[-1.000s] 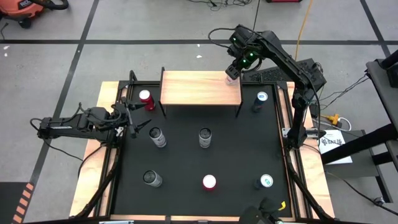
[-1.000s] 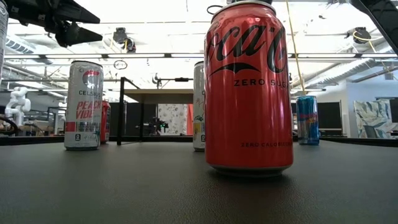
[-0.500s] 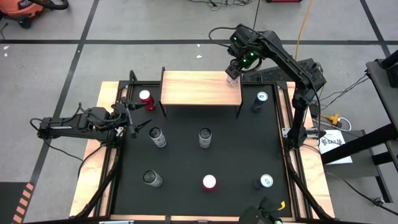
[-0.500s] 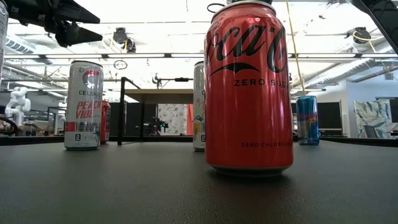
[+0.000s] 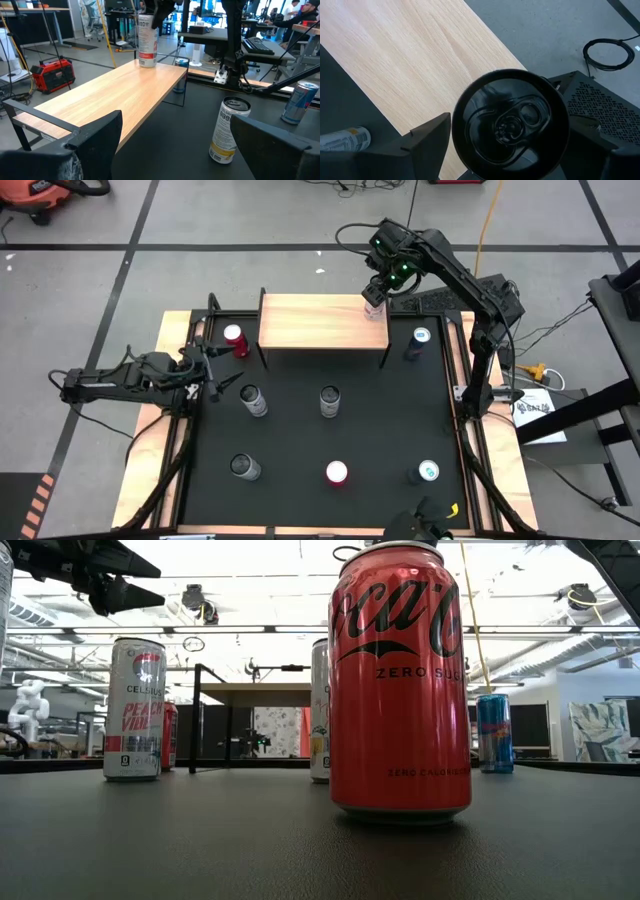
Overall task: Place canned beverage on shelf
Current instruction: Put the right white pink soda can on the shelf
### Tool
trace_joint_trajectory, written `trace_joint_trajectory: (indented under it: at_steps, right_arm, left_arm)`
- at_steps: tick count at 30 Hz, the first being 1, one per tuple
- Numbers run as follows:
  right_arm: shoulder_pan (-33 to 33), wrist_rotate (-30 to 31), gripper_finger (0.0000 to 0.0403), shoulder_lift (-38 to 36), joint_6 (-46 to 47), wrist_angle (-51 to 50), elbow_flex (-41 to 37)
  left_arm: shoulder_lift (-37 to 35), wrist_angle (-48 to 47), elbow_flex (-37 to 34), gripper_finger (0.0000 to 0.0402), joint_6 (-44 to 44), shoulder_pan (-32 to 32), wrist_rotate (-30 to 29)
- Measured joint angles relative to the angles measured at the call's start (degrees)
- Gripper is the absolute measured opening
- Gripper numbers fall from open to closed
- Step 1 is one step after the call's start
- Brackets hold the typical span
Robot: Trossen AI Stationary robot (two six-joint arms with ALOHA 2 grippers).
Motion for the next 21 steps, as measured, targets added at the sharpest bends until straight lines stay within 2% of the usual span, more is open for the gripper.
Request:
trace_joint_trajectory:
  at_steps: [21]
  right_arm:
    - [0.6,0.0,0.0309,0.0,1.4,0.9,0.0]
  left_arm:
    - [0.0,0.0,0.0,0.0380,0.0,0.0,0.0]
